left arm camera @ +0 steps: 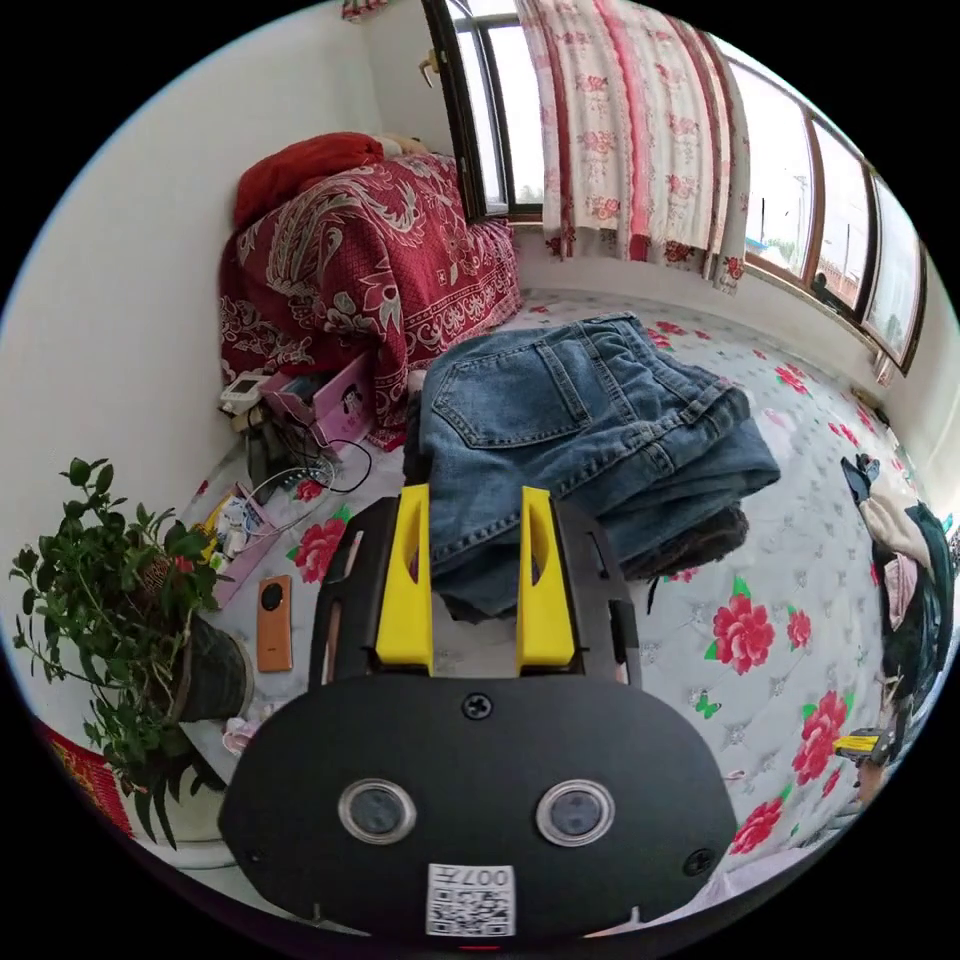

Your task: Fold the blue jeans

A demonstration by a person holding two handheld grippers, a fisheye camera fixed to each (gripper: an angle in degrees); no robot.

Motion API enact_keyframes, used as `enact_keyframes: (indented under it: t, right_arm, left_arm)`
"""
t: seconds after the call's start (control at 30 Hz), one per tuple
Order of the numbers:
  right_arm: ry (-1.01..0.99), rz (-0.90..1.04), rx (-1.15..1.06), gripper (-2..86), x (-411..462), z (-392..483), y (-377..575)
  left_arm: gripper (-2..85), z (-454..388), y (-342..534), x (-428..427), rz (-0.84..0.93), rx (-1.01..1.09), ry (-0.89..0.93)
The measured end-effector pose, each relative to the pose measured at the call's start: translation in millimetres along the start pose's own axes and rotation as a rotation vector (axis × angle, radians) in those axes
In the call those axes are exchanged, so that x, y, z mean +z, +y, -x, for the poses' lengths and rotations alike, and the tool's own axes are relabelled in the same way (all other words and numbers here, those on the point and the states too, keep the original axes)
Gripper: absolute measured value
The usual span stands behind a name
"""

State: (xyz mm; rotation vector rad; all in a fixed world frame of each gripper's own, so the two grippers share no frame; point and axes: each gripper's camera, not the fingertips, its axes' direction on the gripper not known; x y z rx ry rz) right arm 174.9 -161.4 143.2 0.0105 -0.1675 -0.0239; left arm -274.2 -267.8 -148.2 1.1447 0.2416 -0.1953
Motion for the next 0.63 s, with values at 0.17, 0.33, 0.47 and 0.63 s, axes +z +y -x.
enact_keyframes:
  t: [0.17,0.33,0.47,0.63]
  right_arm:
    - [-0.005,0.118,-0.101,-0.1,38,33,40]
    - [0.084,-0.043,-0.147,0.5,28,50,59]
    - [-0.117,-0.021,-0.132,3.4,7,19,57]
    - [0.032,-0.327,0.123,6.2,-71,-89,108]
  left_arm:
    - [8.4,-120,130,-21,0.136,0.155,0.167]
    - [7.3,-273,274,-17,0.485,0.305,0.398]
    - [6.8,-360,318,-34,0.593,0.444,0.512]
    - [5.8,-468,343,-42,0.624,0.718,0.364]
